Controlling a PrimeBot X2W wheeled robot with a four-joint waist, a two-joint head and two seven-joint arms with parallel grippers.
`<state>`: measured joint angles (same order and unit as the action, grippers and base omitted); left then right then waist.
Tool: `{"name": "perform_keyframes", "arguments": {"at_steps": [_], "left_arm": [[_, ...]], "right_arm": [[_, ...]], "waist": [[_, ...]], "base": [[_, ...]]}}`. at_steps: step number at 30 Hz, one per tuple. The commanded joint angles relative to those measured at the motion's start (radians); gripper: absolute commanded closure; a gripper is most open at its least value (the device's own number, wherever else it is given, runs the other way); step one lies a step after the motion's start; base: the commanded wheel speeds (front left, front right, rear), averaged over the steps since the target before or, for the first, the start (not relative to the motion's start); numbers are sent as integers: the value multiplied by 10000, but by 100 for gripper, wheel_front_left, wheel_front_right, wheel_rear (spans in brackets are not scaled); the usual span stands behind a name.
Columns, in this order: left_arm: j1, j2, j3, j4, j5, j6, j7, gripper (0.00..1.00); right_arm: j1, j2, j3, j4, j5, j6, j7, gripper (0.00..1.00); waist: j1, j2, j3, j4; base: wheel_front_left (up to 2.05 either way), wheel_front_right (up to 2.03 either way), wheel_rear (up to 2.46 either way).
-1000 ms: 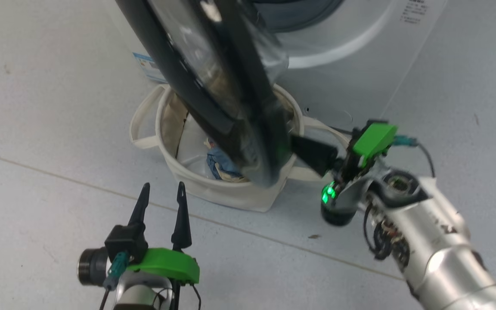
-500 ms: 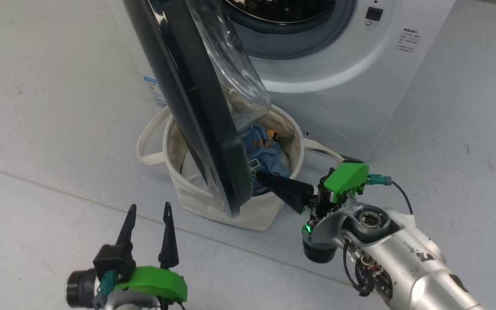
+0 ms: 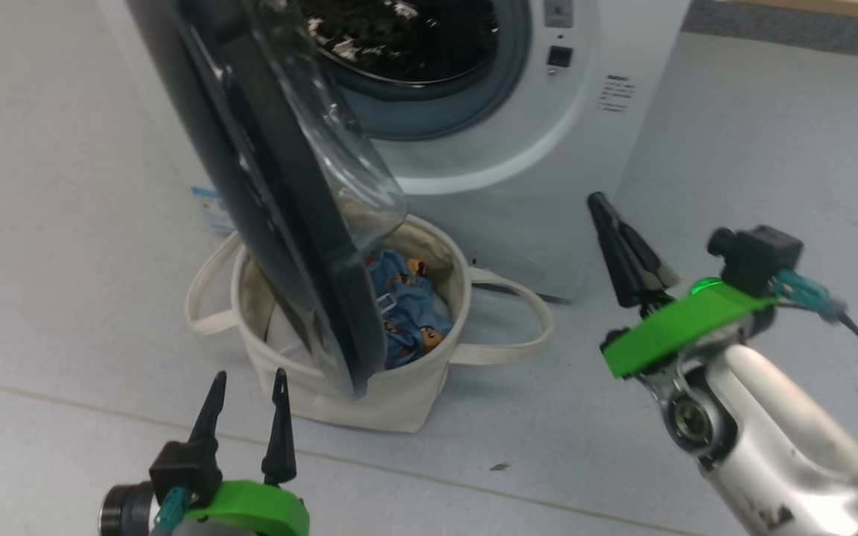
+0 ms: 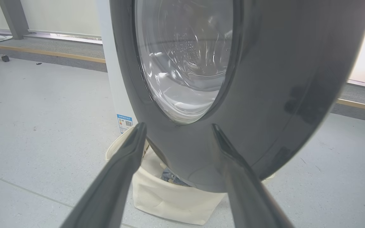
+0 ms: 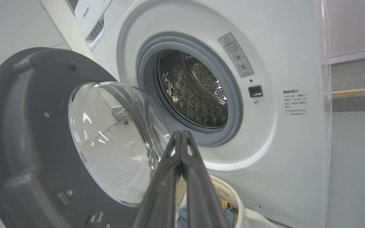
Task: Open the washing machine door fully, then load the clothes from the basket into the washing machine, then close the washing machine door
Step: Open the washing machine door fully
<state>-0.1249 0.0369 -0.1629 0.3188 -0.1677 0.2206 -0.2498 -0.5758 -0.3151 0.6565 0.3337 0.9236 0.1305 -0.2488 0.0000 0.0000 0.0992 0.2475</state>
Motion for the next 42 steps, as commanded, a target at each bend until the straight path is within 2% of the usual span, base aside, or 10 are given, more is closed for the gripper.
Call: {"name": "perform_keyframes", "arguments": {"at_steps": [1,3,5,12,13,14,15,23,42], "left_arm": [[-36,133,438,-328,104,-32,-120,0],[29,133,537,-330,175,-84,-120,0],[107,133,642,-349,234,-131,-120,0],[403,133,1008,-396,402,-320,-120,0],[441,133,1063,-402,412,-331,-120,0],[476,133,1107,-410,423,-343,-120,0],[505,133,1142,-425,423,-360,-120,0],[613,133,1237,-436,494,-458,-120,0],[713,133,1095,-459,499,-455,-120,0]], "right_arm": [[620,153,-584,-779,-1129,2,-121,100],[1491,309,-1290,-1483,-2755,2,-124,100],[2451,626,-1959,-2010,-3700,2,-126,100],[4909,1765,-3997,-2584,-5370,2,-128,100],[5108,1920,-4312,-2616,-5556,2,-128,92],[5283,2067,-4639,-2640,-5749,2,-128,39],[5429,2182,-4874,-2668,-5978,2,-128,0],[5929,2521,-5165,-2672,-7032,2,-129,0],[5745,2647,-5271,-2597,-6851,2,-129,0]], "waist": [[0,0,-287,-411],[0,0,-414,-620],[0,0,-540,-825],[0,0,-823,-1494],[0,0,-839,-1582],[0,0,-847,-1661],[0,0,-855,-1729],[0,0,-909,-1959],[0,0,-922,-1829]], "base": [[0,0,0],[0,0,0],[0,0,0],[0,0,0],[0,0,0],[0,0,0],[0,0,0],[0,0,0],[0,0,0]]}}
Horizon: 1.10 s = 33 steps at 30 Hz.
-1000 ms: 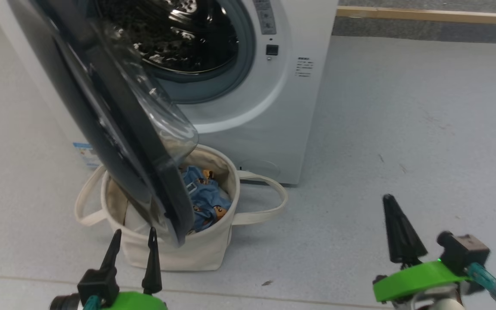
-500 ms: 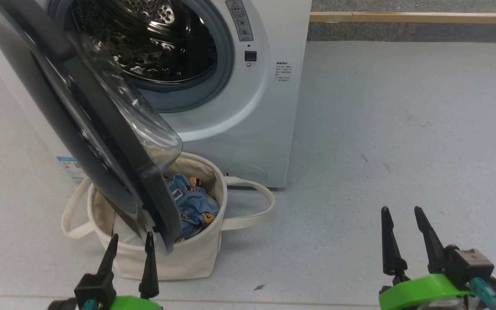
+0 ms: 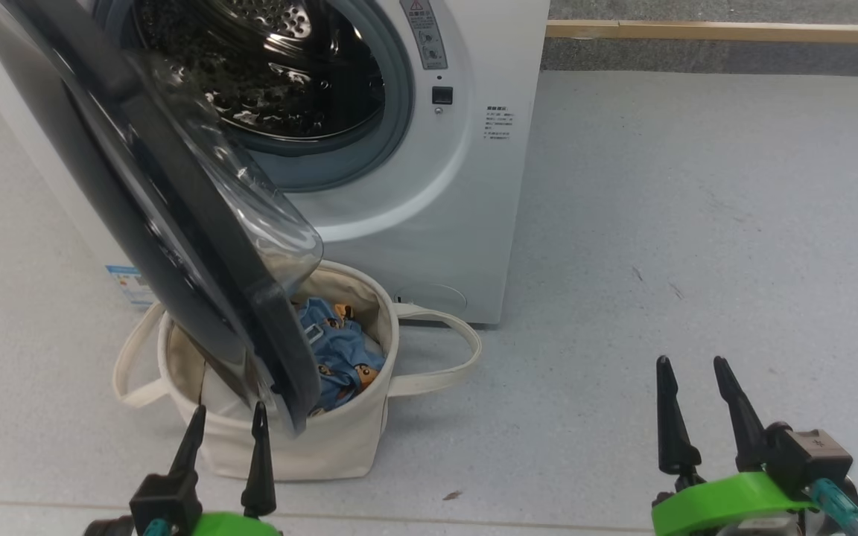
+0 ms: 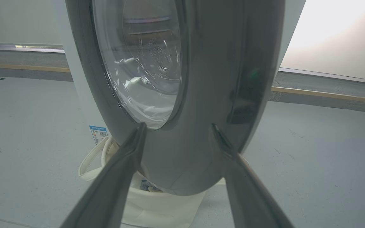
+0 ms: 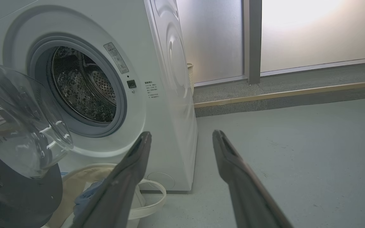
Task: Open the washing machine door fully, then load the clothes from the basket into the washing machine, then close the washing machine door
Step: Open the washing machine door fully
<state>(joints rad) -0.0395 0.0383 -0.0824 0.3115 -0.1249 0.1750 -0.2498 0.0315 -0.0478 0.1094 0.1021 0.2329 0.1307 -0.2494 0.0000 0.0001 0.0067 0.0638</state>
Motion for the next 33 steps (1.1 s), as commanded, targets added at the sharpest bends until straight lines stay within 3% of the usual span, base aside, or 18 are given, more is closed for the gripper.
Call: {"name": "perform_keyframes", "arguments": {"at_steps": [1,7,13,18,22,23,24,25,33], "left_arm": [[-153,120,295,-404,65,14,-120,0],[-253,120,505,-930,228,118,-120,0],[-497,120,600,-2948,-124,148,-120,0],[-772,120,-294,-4389,-184,74,-120,0],[-1069,120,-1328,-4223,-360,81,-120,0],[-1157,120,-1555,-4018,-404,75,-120,11],[-1245,120,-1765,-3799,-476,62,-120,93],[-1338,120,-1948,-3552,-534,53,-120,100],[-2128,120,-2368,-1802,-838,257,-120,100]], "right_arm": [[-343,-26,211,-264,83,0,-124,0],[-373,-25,230,-191,90,0,-124,0],[-400,-25,243,-177,107,0,-124,0],[-460,-25,326,-142,116,0,-124,0],[-612,-25,464,-133,174,0,-124,0],[-657,-24,504,-129,195,0,-124,0],[-701,-24,543,-128,222,0,-124,0],[-743,-24,578,-126,252,0,-124,0],[-940,-24,661,-92,407,0,-124,0]], "waist": [[0,-1,7,38],[0,-1,5,137],[0,-1,26,200],[0,-1,109,183],[0,-1,240,25],[0,-1,278,-34],[0,-1,320,-98],[0,-1,361,-163],[0,-1,645,-570]], "base": [[0,0,0],[0,0,0],[0,0,0],[0,0,0],[0,0,0],[0,0,0],[0,0,0],[0,0,0],[0,0,0]]}}
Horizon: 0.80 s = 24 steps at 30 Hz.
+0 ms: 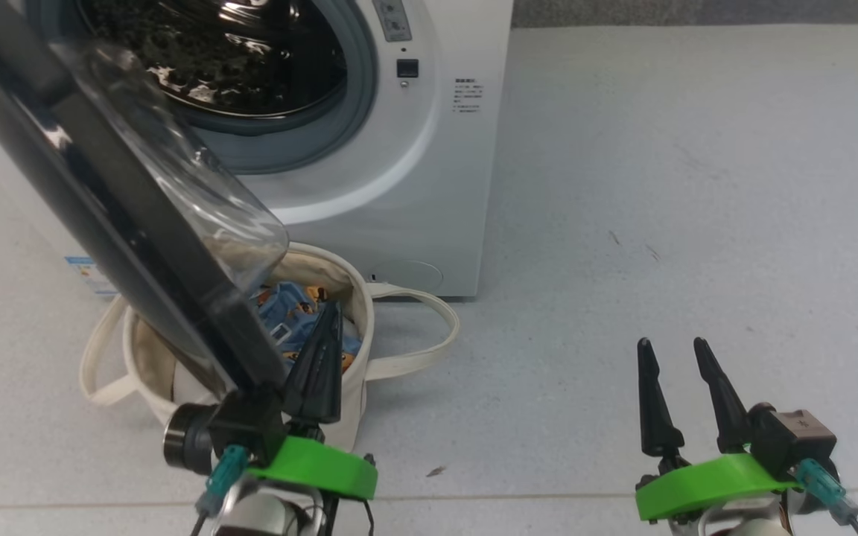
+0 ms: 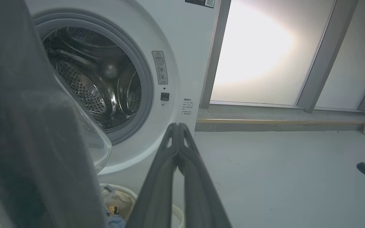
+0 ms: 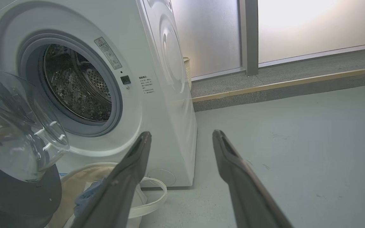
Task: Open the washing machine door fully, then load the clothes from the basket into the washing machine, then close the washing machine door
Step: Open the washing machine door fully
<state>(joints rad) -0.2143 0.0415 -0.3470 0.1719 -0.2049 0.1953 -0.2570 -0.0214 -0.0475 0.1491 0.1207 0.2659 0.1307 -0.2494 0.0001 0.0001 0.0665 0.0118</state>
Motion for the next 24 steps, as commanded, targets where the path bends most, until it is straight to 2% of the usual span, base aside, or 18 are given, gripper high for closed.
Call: {"name": "perform_keyframes", "arguments": {"at_steps": [1,10,24], "left_arm": [[-479,87,308,-183,-42,93,-48,100],[-755,87,944,497,-108,386,-48,100],[-205,87,1735,672,-183,405,-48,100]], "right_arm": [[-425,-28,257,-272,93,0,-124,0],[-490,-28,89,-259,151,0,-124,0],[-315,-28,224,-202,39,0,-124,0]], "waist": [[-1,-1,72,-93],[-1,-1,288,-70],[-1,-1,62,1461]], "base": [[0,0,0],[0,0,0],[0,0,0]]}}
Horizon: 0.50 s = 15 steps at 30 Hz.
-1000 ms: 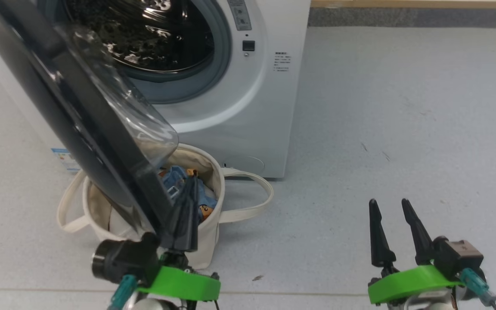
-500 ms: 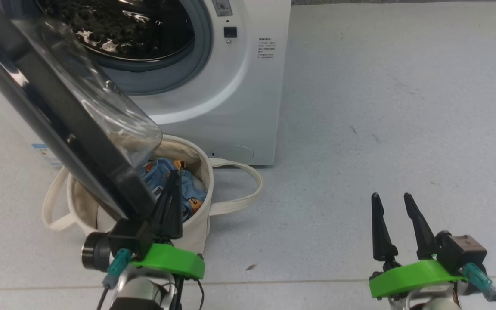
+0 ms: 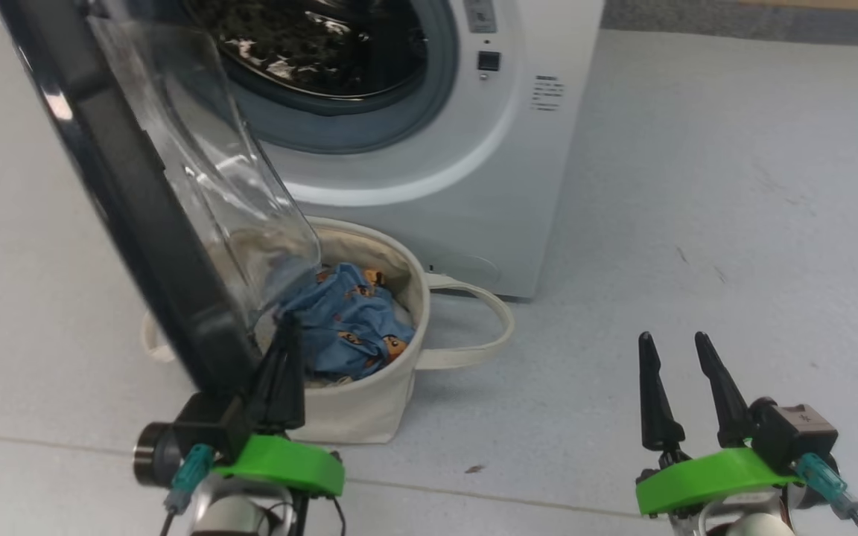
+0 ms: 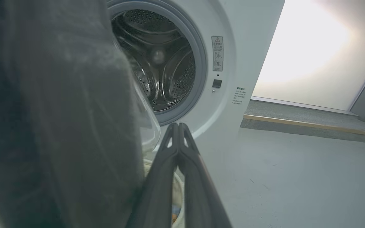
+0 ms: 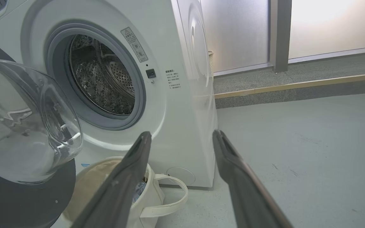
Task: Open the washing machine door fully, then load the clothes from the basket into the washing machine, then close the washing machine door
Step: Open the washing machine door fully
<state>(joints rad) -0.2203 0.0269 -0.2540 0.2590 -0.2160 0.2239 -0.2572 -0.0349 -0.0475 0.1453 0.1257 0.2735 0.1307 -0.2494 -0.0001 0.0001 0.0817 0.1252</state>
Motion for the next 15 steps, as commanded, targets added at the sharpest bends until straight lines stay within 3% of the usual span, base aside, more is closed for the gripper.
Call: {"name": "perform_keyframes", "arguments": {"at_steps": [1,15], "left_arm": [[-91,233,882,-200,-72,119,-46,100],[500,233,2060,-418,79,142,-46,100]], "right_arm": [[-158,-28,277,-244,-46,0,-124,0],[104,-28,355,-61,-232,0,-124,0]], "waist": [[1,-1,-108,464],[1,-1,-189,2259]], "base": [[0,0,0],[0,0,0]]}}
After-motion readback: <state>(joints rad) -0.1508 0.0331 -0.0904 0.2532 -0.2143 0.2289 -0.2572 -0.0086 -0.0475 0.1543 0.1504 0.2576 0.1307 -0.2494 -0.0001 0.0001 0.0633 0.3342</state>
